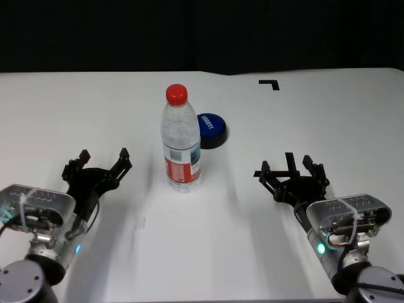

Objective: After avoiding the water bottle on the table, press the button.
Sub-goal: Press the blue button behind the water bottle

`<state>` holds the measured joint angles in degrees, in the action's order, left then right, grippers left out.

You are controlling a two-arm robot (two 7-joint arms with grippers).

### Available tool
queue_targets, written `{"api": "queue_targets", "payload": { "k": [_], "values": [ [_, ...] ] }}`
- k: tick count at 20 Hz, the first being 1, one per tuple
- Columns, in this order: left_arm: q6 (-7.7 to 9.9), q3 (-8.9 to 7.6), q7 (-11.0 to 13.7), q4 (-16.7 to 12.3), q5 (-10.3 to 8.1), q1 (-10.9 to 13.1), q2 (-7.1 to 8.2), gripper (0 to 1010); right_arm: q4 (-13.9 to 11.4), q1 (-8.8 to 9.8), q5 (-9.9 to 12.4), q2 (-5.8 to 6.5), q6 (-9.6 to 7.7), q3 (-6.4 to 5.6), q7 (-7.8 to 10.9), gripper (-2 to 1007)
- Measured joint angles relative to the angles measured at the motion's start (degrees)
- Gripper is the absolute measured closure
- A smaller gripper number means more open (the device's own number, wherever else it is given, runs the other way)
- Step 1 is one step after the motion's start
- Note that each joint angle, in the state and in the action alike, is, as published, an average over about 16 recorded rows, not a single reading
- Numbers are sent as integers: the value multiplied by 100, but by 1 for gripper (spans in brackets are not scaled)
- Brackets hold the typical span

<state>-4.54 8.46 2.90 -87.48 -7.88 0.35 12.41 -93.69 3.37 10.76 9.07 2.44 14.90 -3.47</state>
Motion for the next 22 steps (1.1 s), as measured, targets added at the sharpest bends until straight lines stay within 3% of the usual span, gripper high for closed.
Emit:
{"api": "queue_targets", "payload": {
  "k": [22],
  "values": [
    [0,0,0,0,0,0,0,7,0,0,0,0,0,0,0,2]
  ]
}}
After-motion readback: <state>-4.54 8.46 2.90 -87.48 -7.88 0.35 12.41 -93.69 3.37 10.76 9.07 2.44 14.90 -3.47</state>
